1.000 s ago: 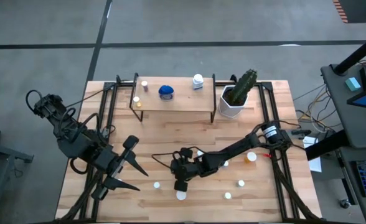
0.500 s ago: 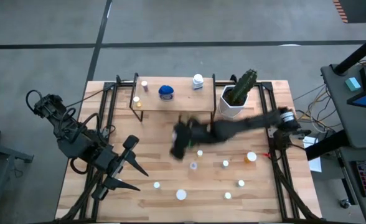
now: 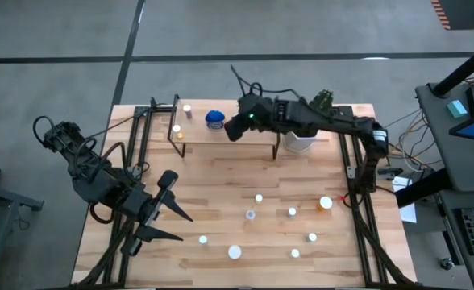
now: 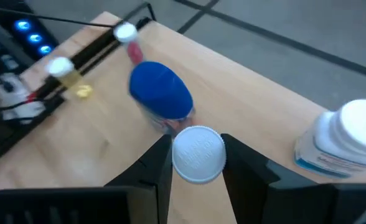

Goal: Pick and place medicine bottles onto shelf by color
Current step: Put the pink pill bottle on the shelf

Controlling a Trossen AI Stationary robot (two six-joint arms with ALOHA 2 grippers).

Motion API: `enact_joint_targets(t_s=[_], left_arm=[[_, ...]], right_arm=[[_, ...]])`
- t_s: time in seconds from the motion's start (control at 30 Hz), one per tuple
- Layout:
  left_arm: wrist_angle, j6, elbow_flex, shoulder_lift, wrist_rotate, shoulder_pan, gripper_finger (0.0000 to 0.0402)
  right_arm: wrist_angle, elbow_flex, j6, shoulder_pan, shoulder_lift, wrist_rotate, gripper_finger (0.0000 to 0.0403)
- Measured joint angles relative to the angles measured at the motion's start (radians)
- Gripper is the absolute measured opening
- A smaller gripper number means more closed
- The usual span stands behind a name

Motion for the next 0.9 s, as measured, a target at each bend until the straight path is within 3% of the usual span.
enact_joint_targets(t_s=[0.13,0.37,0.9], left_arm=[[-0.003,0.0,0.0,-0.008,-0.01,0.0,0.018],[-0.002,0.0,0.0,-0.017,-0.01,0.0,0.018],[0.001,0.0,0.0,-0.018,-0.017,0.0,0.018]], right_arm=[[0.016,-0.036,0.045,0.001,0.021,0.08,0.0108],[0.004,-0.043,0.033,0.001,0.074,0.119,0.0111],[0.001,-0.043,0.09,-0.001,0.115,0.114,0.0114]])
